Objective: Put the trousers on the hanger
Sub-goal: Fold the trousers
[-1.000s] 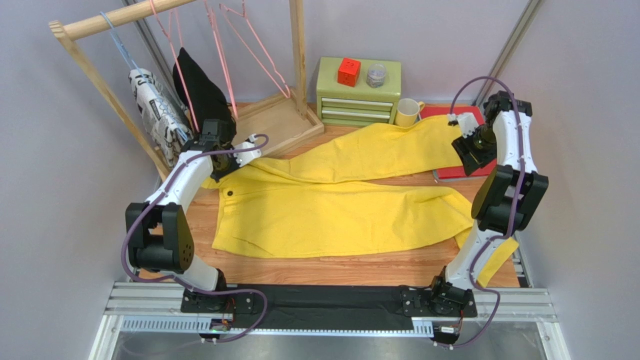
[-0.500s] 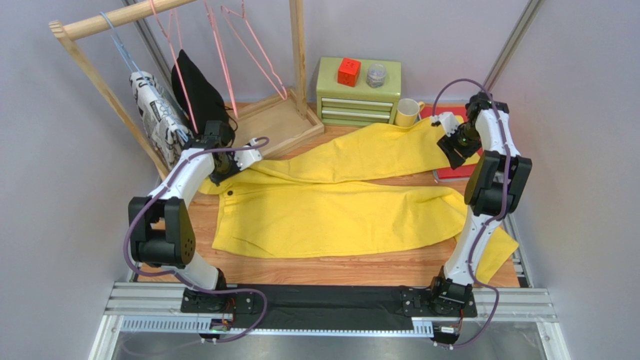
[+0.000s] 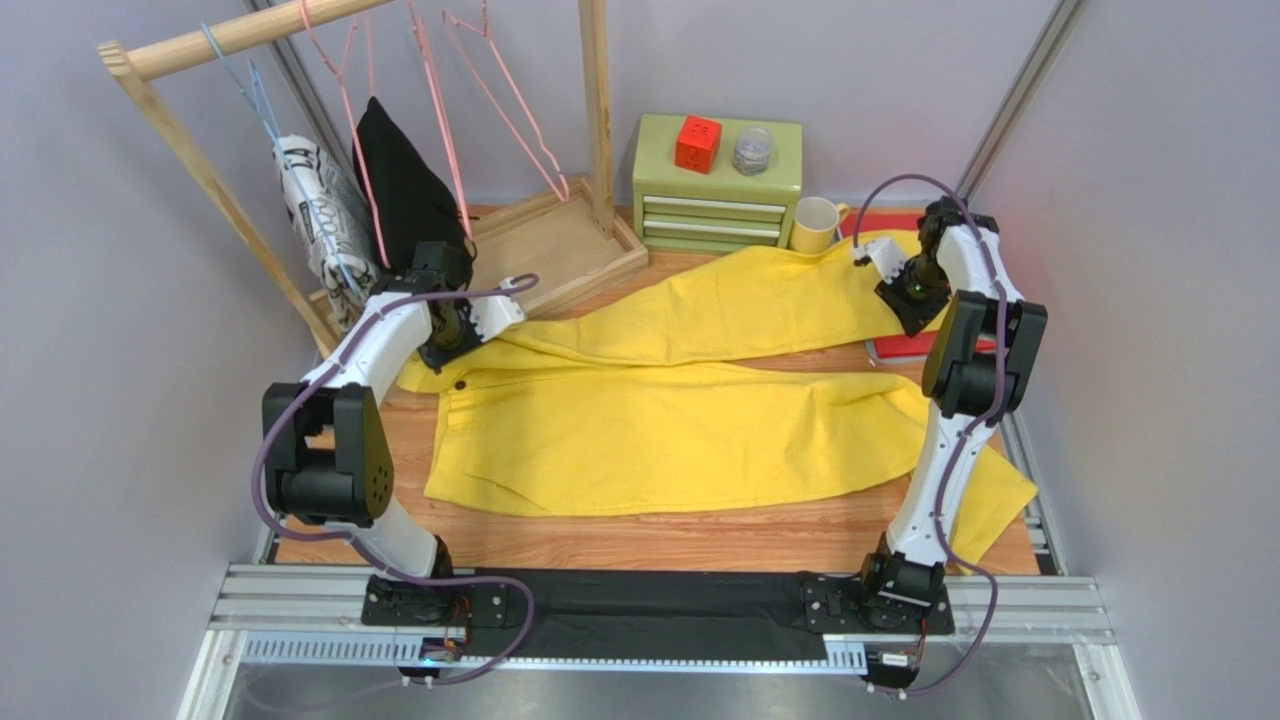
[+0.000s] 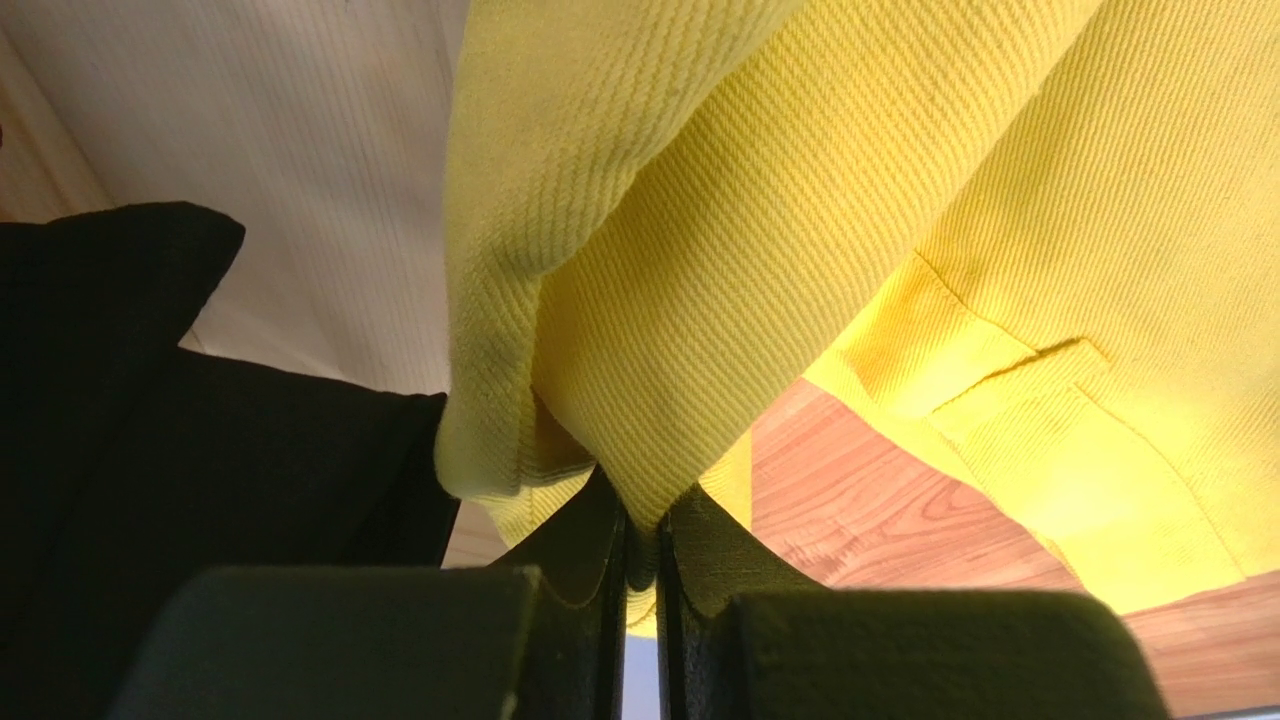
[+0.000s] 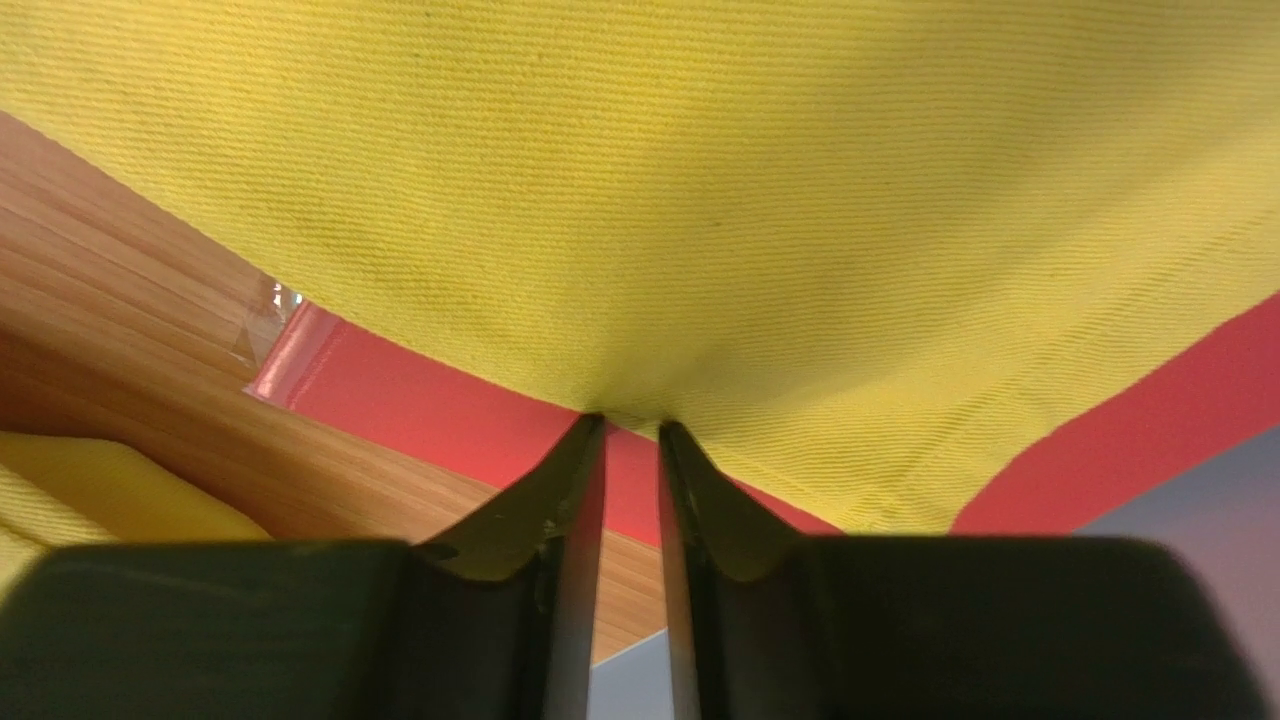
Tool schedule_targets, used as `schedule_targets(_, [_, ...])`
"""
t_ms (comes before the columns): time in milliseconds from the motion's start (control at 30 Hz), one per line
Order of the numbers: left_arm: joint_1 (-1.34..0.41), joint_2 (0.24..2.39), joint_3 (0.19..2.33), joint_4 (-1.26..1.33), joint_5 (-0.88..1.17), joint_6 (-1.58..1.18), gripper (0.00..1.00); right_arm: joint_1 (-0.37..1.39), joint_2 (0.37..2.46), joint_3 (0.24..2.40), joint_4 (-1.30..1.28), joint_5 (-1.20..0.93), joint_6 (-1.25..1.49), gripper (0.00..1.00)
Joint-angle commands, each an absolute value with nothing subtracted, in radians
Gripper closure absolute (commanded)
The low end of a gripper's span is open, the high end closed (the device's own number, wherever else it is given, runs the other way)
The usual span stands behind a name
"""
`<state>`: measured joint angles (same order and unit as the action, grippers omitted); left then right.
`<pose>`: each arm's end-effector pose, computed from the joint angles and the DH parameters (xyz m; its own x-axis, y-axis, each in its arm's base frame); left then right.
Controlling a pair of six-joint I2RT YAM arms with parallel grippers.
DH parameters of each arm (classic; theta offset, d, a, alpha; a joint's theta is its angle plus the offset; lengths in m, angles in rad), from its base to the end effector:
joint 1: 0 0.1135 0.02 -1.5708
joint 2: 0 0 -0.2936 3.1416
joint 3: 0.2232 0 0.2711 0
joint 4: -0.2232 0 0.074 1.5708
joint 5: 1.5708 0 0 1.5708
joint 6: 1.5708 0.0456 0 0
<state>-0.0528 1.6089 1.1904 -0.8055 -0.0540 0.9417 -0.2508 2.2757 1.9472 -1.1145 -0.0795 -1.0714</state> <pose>0.3374 -0.0154 0.2419 -0.5248 0.8363 -0.1590 0.7796 0.5472 0.3047 0.4805 -0.1194 0.1902 -0.6687 -0.7320 -0.1302 -0.7297 0.6798 -0.0742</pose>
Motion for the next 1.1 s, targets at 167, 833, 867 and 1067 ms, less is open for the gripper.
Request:
schedule_targets(167, [-0.057,1.637,1.243,-0.848,-0.017,0.919,0.91,-0.250,2.267,1.968,-0.994,-0.092,-1.106,0.38])
schedule_targets(833, [-0.052,1.563,1.253,-0.813,0.054,0.829,1.00,-0.328,2.071,2.051,-1.140,-0.143,-1.100,1.00])
schedule_targets(867, [-0.052,1.549,1.252,-0.804,0.061,0.821,1.00,-0.333,2.037,2.042,-1.141,-0.141,-1.097,1.00])
schedule_targets(1067, [-0.051,1.353,1.161,-0.735,0.080,0.819,1.00,-0.382,1.720,1.907,-1.184,-0.123,-1.114,1.00])
